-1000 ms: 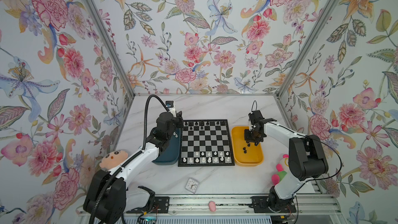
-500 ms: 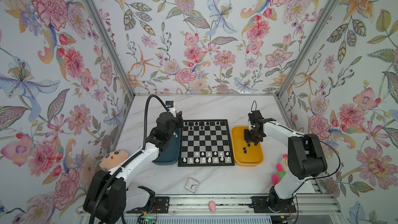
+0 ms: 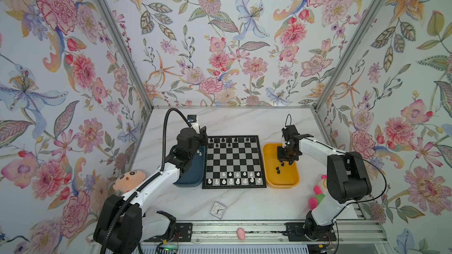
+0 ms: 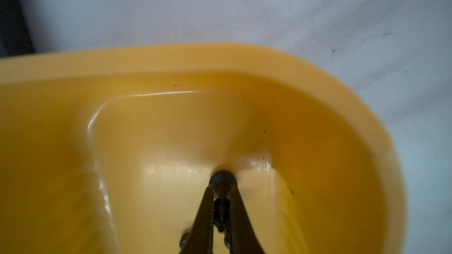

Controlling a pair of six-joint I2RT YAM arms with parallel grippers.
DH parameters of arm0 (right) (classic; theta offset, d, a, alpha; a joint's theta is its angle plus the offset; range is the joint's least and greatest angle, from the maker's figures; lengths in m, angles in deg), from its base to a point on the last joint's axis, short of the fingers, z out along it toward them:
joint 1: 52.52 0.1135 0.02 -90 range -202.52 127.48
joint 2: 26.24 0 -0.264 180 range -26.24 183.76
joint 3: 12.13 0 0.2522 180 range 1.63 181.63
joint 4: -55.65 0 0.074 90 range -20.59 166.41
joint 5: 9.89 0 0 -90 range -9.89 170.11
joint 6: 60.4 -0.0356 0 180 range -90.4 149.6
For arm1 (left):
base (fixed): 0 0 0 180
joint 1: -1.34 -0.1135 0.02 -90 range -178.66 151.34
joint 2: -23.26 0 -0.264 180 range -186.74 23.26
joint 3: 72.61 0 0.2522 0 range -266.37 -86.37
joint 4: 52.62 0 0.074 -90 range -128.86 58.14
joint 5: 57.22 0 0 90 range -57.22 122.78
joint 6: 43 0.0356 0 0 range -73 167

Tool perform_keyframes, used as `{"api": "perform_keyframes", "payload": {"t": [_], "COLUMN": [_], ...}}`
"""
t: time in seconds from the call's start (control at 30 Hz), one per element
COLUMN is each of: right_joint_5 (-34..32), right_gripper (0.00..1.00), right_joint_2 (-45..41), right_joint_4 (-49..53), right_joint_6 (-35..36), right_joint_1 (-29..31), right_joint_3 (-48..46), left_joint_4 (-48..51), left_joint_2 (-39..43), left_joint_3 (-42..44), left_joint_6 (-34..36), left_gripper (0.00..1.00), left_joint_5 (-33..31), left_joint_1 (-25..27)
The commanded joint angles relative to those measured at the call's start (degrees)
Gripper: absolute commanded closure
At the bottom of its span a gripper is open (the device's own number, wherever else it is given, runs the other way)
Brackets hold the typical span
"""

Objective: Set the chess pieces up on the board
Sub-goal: 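Close the right gripper on a black pawn in the yellow tray, then lift the black pawn with the right gripper and carry it toward the far black row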

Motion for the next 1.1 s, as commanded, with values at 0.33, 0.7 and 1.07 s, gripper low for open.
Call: {"api": "perform_keyframes", "payload": {"t": [0.33,0.7,1.07], "right_joint_5": [-1.13,-4.25,-3.18], "right_gripper": [0.98,0.98,0.98], "right_joint_2": [-4.24,-5.36,5.83], "right_joint_4": [7.64,15.38,18.37], "right_joint_6": [0.61,0.53,0.79], "right_joint_1": [1.45,7.15,15.72], "right_joint_3": [6.04,16.39,31.04], "left_joint_4": [-0.62,-1.29,-1.38], "left_joint_2": [2.92,4.7,6.57], "left_joint_3": [2.49,3.98,5.53], "left_joint_6": [0.43,0.45,0.45], "left_gripper": [0.66,0.65,0.63], "left_joint_5": [0.05,0.69,0.59], "left_joint_1": [-0.82,-1.11,-1.58]}}
